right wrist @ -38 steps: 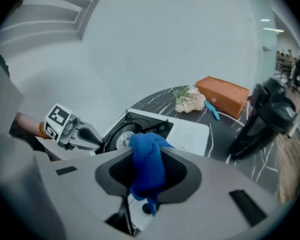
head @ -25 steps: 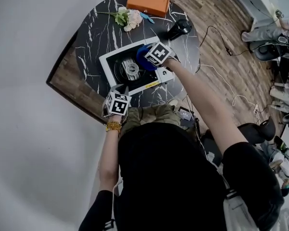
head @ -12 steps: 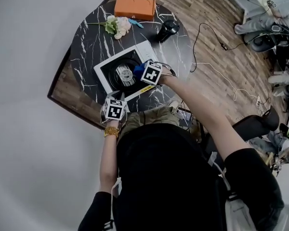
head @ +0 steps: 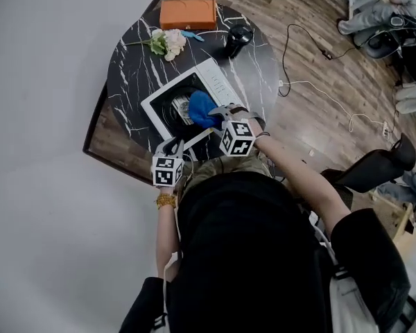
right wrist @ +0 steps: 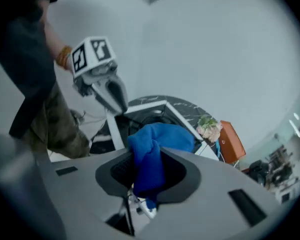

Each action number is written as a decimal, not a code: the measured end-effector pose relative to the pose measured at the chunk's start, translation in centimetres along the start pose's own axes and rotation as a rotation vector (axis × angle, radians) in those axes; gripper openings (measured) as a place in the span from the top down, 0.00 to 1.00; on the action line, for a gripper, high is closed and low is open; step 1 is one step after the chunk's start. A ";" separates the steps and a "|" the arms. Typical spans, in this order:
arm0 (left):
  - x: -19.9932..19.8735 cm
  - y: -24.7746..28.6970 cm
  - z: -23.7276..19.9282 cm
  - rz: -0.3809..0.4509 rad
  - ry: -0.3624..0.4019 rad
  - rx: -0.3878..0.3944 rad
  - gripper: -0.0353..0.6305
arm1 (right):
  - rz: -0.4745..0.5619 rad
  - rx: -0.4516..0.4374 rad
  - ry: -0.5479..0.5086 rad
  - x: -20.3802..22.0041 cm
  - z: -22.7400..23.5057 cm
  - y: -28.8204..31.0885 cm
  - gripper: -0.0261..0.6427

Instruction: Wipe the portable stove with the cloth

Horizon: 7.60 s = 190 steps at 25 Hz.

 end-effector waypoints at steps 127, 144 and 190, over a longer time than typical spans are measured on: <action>1.9 1.7 0.0 0.134 0.116 -0.161 0.84 | -0.209 -0.170 0.352 -5.4 19.3 15.5 0.94; -0.3 -2.5 -1.5 0.217 0.101 -0.134 0.71 | 0.539 -0.206 0.838 -9.7 15.1 8.2 0.94; -0.1 0.3 -4.1 -0.318 0.274 0.080 0.87 | 0.704 0.362 1.148 10.9 -0.9 -13.0 0.94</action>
Point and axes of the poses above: the fingertips, and each gripper's own axes: y forward along the fingers, z to its right, x out of its underside, the point moved 10 cm from there along -y, backward along the fingers, and after that the axes turned 6 degrees about -y, right-handed, at the moved point
